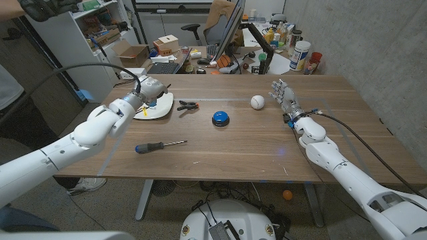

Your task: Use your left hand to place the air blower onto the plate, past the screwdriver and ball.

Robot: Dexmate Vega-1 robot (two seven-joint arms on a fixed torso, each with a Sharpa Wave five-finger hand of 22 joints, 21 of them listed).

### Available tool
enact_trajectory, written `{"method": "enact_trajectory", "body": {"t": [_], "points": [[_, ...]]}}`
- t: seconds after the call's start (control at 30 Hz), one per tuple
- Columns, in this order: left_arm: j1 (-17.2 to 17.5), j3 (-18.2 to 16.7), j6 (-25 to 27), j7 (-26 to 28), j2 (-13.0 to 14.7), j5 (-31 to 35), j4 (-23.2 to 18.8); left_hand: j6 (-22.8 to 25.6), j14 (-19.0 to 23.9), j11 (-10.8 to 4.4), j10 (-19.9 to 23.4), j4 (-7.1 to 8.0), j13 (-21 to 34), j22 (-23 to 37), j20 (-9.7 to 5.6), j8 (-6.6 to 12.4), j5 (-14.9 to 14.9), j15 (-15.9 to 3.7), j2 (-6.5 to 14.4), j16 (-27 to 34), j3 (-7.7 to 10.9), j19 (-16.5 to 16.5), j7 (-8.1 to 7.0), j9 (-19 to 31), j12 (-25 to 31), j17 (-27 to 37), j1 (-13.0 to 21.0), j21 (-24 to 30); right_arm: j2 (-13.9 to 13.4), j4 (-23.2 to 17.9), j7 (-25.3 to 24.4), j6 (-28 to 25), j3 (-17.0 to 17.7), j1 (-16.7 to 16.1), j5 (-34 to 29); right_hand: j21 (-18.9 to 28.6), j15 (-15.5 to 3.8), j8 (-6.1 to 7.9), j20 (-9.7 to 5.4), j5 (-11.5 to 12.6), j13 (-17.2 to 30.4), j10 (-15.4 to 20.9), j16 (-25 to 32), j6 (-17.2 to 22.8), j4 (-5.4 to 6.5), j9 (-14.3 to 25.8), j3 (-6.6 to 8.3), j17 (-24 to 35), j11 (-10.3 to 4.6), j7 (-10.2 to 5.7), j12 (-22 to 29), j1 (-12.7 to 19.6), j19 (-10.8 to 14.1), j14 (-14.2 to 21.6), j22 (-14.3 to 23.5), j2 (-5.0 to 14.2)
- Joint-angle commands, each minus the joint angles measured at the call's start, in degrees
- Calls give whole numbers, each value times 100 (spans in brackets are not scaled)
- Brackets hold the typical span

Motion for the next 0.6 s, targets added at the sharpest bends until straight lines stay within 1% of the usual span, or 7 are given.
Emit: {"method": "enact_trajectory", "body": {"t": [0.03, 0.07, 0.23, 0.3, 0.33, 0.43, 0.6], "points": [[-222, 192, -43, 465, -55, 196, 627, 114, 740, -26, 90, -24, 25, 17, -221, -22, 7, -835, 2, -16, -19, -244, 0, 25, 39, 25, 74, 50, 114, 219, 10, -34, -93, 161, -70, -17, -138, -10, -175, 9, 28, 39, -13, 32, -5, 25, -14, 19, -10, 15, 2, -18, 16, 34, 24, 251], [-239, 174, -41, 520, -94, 93, 693, 112, 742, -29, 84, -22, 25, 18, -221, -25, 6, -835, 2, -15, -20, -246, -4, 26, 35, 26, 75, 53, 115, 227, 6, -43, -98, 168, -76, -17, -138, -10, -177, 9, 28, 40, -11, 31, -5, 25, -14, 19, -13, 15, 3, -18, 15, 37, 24, 251], [-460, 261, 202, 350, -307, 4, 984, 107, 749, -14, 82, -13, 28, 21, -220, -39, 5, -835, 1, -13, -27, -259, 0, 26, 24, 33, 88, 69, 135, 287, -18, -49, -106, 205, -94, -17, -139, -9, -176, 9, 28, 41, -13, 35, -4, 25, -15, 19, -21, 14, 3, -18, 15, 35, 24, 251], [-506, 298, 260, 323, -329, -23, 1027, 121, 748, -12, 85, -9, 29, 22, -217, -38, 5, -834, 2, -15, -29, -263, 3, 26, 21, 35, 92, 76, 140, 299, -21, -42, -106, 211, -97, -17, -138, -10, -179, 9, 28, 41, -12, 34, -4, 25, -15, 19, -21, 19, 3, -18, 15, 39, 24, 251], [-555, 328, 353, 356, -405, -7, 1137, 123, 748, -9, 89, -8, 29, 22, -217, -38, 5, -834, 3, -15, -30, -265, 2, 26, 22, 35, 94, 77, 152, 329, -3, -21, -104, 225, -90, -16, -139, -9, -179, 9, 28, 42, -12, 35, -4, 25, -15, 19, -14, 21, 3, -18, 16, 38, 24, 251], [-628, 390, 470, 379, -468, -57, 1239, 150, 746, -15, 116, -1, 31, 24, -215, -36, 4, -833, 8, -18, -32, -277, -3, 27, 25, 39, 103, 88, 152, 346, 9, -17, -112, 242, -100, -16, -140, -10, -176, 9, 27, 43, -11, 34, -4, 25, -15, 19, -14, 19, 3, -18, 16, 41, 24, 251], [-776, 470, 685, 492, -671, -290, 1544, 199, 747, 3, 159, 10, 34, 25, -213, -33, 2, -831, 25, -21, -33, -297, 8, 28, 28, 45, 118, 108, 137, 322, 24, -29, -134, 292, -139, -15, -140, -9, -178, 10, 27, 48, -11, 38, -5, 25, -16, 18, -12, 20, 5, -18, 18, 44, 24, 251]]}}
